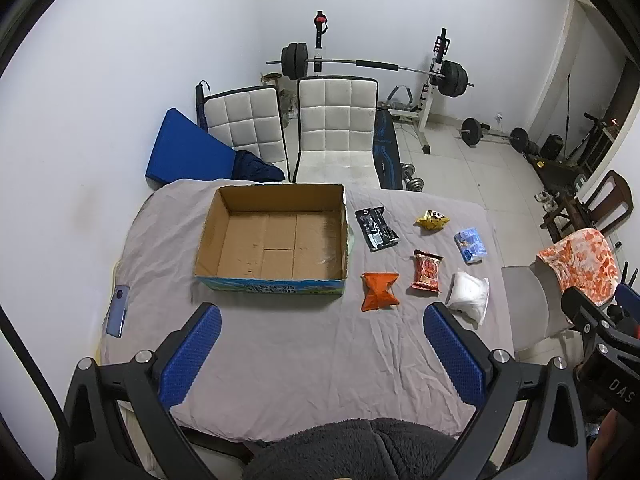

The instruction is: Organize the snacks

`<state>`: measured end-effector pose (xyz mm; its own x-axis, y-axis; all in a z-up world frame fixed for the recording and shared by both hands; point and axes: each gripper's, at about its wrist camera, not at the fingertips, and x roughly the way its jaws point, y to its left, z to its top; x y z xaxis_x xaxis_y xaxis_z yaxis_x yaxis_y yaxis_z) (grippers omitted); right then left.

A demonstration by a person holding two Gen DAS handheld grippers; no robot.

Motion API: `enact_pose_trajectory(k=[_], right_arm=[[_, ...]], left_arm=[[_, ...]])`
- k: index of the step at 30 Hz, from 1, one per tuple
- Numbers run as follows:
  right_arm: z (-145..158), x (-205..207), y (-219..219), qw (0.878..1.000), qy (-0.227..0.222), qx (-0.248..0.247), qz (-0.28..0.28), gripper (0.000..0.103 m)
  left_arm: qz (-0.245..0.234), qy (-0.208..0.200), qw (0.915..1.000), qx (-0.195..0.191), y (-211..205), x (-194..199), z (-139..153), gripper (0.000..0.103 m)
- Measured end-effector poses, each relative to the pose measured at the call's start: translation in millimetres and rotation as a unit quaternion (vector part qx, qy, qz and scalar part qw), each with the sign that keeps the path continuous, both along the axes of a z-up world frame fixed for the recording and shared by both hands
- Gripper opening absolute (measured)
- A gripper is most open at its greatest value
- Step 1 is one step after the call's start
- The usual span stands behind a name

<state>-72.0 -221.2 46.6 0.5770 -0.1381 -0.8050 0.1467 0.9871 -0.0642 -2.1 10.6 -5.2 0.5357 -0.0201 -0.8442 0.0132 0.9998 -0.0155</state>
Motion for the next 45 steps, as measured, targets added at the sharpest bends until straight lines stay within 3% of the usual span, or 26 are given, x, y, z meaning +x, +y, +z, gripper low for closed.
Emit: enact_pose_trajectory(k=[45], right_arm=[[2,-6,-7,1.000,-0.006,0.002,0.000,0.103]], left_arm=[[0.006,-0.004,1.0000,0.004,-7,-4,11,0.103]])
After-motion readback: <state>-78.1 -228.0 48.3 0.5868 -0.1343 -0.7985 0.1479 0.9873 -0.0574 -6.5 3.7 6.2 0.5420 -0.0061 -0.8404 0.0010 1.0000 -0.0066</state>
